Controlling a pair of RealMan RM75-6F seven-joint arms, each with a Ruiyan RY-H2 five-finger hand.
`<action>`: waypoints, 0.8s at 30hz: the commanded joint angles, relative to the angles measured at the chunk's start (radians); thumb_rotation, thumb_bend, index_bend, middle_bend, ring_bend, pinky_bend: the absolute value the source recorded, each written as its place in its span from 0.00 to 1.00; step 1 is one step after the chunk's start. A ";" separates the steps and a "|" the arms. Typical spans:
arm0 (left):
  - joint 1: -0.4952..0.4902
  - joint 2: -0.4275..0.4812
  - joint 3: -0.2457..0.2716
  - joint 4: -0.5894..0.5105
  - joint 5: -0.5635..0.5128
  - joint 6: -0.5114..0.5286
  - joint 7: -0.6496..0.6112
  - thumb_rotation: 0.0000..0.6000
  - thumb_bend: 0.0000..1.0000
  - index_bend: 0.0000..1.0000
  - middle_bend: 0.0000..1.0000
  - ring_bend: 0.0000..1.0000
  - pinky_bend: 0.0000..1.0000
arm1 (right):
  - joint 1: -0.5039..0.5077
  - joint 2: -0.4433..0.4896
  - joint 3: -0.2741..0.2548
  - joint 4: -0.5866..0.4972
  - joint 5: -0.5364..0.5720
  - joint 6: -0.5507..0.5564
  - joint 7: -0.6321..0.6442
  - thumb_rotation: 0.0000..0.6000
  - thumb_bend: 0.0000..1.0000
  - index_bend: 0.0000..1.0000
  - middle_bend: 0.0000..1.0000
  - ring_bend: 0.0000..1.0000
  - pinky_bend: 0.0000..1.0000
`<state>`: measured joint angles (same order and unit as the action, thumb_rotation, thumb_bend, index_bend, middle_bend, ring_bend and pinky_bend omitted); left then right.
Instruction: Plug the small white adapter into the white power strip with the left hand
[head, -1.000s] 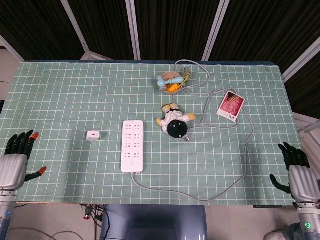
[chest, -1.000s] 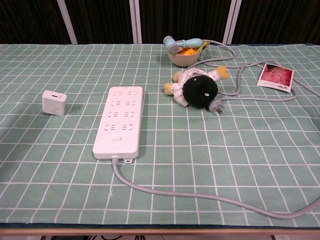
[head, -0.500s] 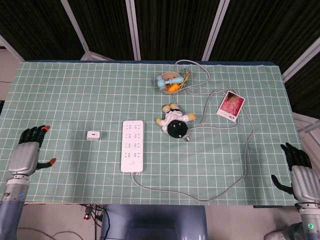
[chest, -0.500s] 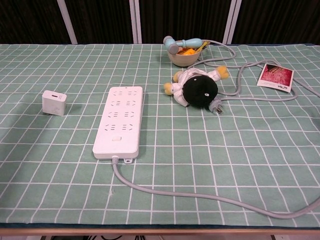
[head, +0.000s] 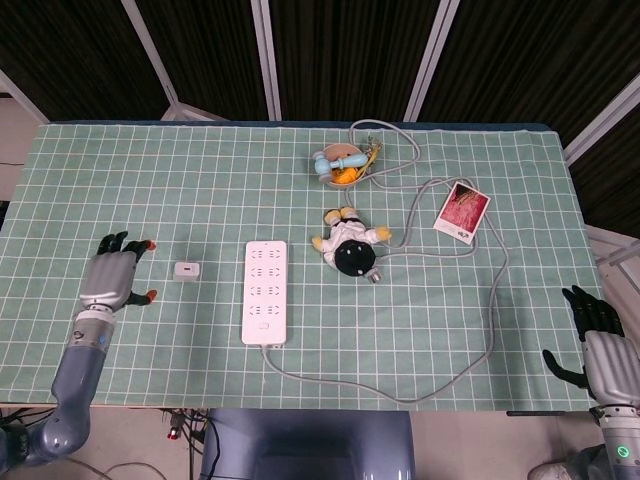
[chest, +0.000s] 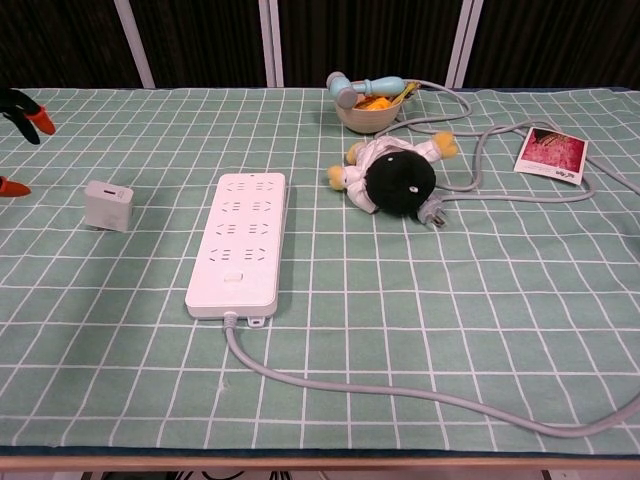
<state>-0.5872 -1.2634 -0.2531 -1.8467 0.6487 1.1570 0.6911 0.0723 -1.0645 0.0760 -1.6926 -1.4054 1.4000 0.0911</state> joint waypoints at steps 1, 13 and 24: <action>-0.067 -0.051 -0.013 0.016 -0.088 0.016 0.075 1.00 0.21 0.26 0.26 0.00 0.00 | 0.000 0.001 0.000 -0.001 0.001 -0.002 0.005 1.00 0.37 0.00 0.00 0.00 0.00; -0.206 -0.168 0.023 0.117 -0.275 0.049 0.264 1.00 0.24 0.30 0.31 0.00 0.00 | 0.001 0.009 0.000 -0.009 0.007 -0.010 0.020 1.00 0.37 0.00 0.00 0.00 0.00; -0.262 -0.211 0.036 0.176 -0.307 0.053 0.305 1.00 0.28 0.32 0.32 0.00 0.00 | 0.001 0.010 0.001 -0.012 0.011 -0.013 0.024 1.00 0.37 0.00 0.00 0.00 0.00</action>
<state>-0.8484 -1.4735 -0.2177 -1.6715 0.3424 1.2107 0.9959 0.0731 -1.0542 0.0771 -1.7045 -1.3947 1.3875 0.1149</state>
